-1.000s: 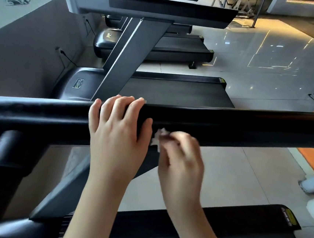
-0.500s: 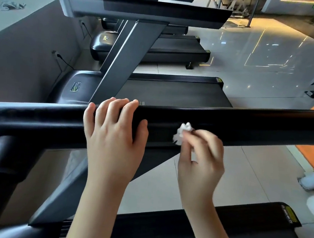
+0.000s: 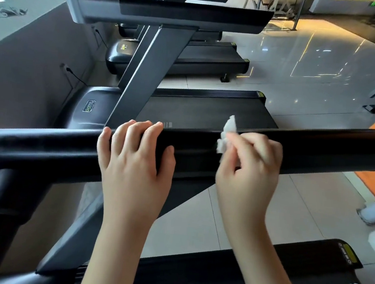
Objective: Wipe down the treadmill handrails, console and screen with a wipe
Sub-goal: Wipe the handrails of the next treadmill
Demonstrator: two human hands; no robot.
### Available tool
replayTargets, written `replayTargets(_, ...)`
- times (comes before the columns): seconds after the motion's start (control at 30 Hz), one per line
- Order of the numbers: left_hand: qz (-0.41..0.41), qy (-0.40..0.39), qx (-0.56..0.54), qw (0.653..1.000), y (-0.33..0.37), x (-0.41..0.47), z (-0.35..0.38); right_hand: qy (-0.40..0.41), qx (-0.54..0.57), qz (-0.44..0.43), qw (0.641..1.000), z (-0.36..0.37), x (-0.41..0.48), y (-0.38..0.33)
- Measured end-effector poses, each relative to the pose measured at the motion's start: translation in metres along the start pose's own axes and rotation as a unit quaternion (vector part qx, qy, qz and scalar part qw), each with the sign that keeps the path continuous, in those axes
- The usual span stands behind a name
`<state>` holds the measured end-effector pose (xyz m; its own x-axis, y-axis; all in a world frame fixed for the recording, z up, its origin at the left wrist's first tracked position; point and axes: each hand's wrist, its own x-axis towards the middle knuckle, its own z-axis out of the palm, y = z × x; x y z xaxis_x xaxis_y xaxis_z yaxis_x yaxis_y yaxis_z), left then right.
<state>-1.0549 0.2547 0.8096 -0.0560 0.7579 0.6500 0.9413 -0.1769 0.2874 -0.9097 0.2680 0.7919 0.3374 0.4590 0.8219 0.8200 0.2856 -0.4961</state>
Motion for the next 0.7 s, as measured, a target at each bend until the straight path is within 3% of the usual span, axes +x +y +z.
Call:
replayTargets(0.13, -0.001, 0.007, 0.002, 1.000, 0.000, 0.000, 0.001, -0.035, -0.012, -0.072, 0.997, -0.006, -0.003, 0.009)
replayTargets(0.27, -0.004, 0.011, 0.002, 1.000, 0.001, 0.000, 0.002, 0.034, -0.018, 0.016, 0.999, -0.011, 0.004, 0.026)
replayTargets(0.47, -0.007, 0.011, 0.004, 1.000, 0.002, 0.000, 0.003, -0.048, 0.060, -0.026, 0.997, -0.007, -0.048, 0.015)
replayTargets(0.7, -0.006, 0.012, 0.000, 1.000, 0.001, -0.001, 0.004, 0.011, 0.072, 0.080, 0.994, -0.001, -0.059, 0.038)
